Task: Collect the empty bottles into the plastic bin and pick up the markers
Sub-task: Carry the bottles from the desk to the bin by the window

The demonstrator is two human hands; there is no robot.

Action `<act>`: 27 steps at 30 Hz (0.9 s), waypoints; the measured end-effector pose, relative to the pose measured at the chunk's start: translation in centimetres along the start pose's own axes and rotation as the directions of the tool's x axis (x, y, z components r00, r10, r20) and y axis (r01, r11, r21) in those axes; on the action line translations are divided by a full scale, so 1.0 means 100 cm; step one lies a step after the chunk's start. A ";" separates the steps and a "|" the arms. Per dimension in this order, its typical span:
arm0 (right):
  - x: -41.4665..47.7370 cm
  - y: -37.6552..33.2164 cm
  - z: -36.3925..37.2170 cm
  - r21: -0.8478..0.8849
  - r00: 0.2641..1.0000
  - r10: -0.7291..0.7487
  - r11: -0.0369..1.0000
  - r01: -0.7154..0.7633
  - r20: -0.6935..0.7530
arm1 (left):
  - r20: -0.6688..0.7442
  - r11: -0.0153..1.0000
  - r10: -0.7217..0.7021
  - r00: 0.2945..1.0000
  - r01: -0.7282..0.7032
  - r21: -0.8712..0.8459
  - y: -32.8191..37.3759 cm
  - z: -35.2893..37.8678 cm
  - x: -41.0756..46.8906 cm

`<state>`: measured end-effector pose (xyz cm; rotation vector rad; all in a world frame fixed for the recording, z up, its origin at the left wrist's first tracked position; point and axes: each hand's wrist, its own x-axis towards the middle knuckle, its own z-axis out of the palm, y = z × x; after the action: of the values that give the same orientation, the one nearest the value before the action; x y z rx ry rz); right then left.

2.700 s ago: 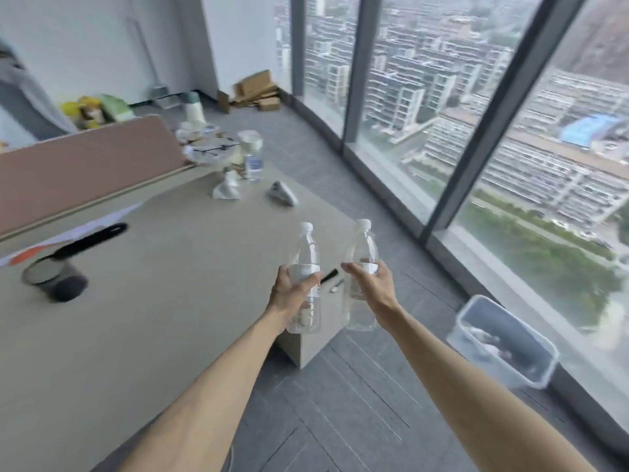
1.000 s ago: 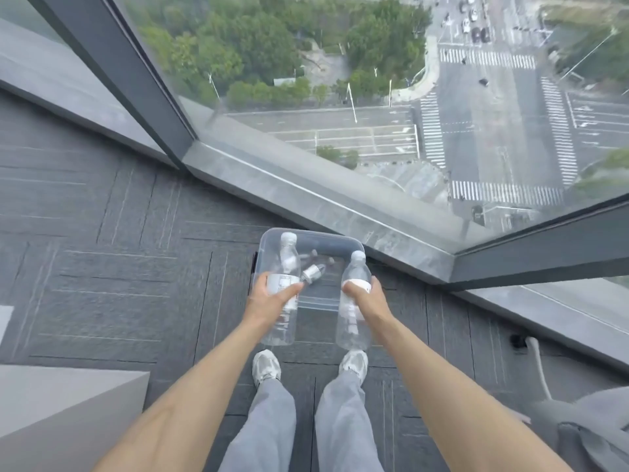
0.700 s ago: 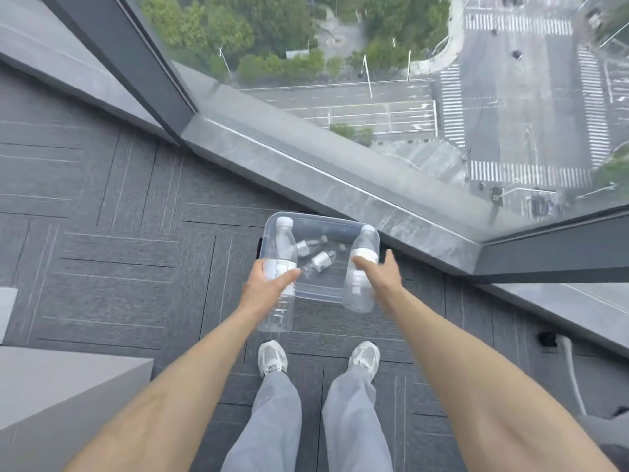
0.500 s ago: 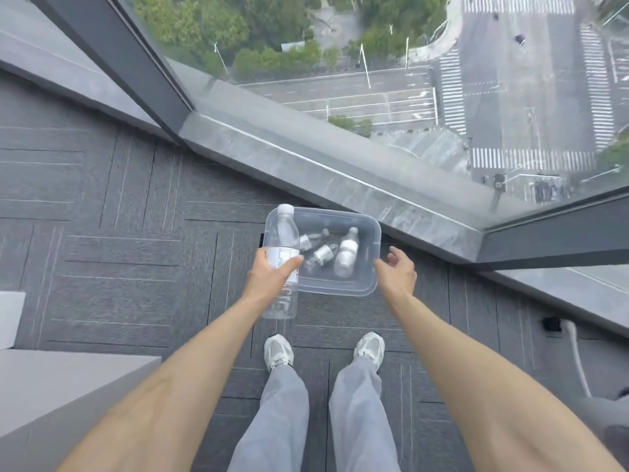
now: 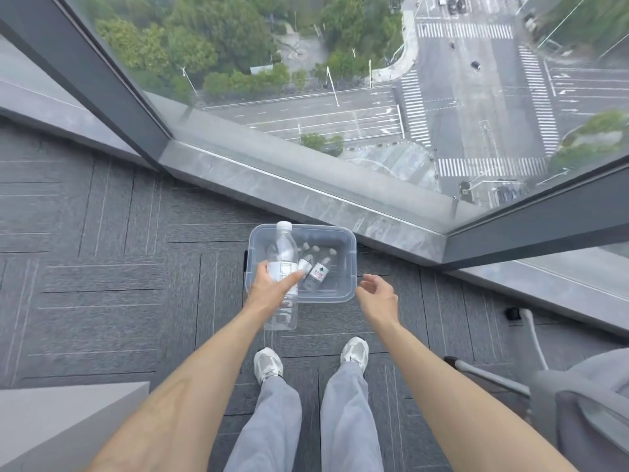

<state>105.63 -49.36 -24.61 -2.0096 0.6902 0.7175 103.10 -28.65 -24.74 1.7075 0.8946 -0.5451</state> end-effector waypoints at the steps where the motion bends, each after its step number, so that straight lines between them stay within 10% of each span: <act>1: -0.001 0.000 0.000 -0.007 1.000 -0.013 1.000 0.013 0.008 | 0.004 1.000 -0.003 1.000 0.003 -0.001 -0.001 0.001 0.002; 20: 0.056 0.030 -0.004 -0.107 0.999 -0.021 0.994 0.024 0.028 | 0.032 0.899 0.123 0.992 -0.125 0.420 -0.002 0.071 0.110; 27: 0.046 0.017 0.008 -0.050 0.999 0.013 0.999 -0.011 0.040 | -0.018 0.961 0.057 0.998 -0.050 0.273 -0.001 0.036 0.079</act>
<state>107.43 -50.39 -29.15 -2.0318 0.6671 0.7873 108.09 -29.76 -31.77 1.9858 0.8177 -0.6343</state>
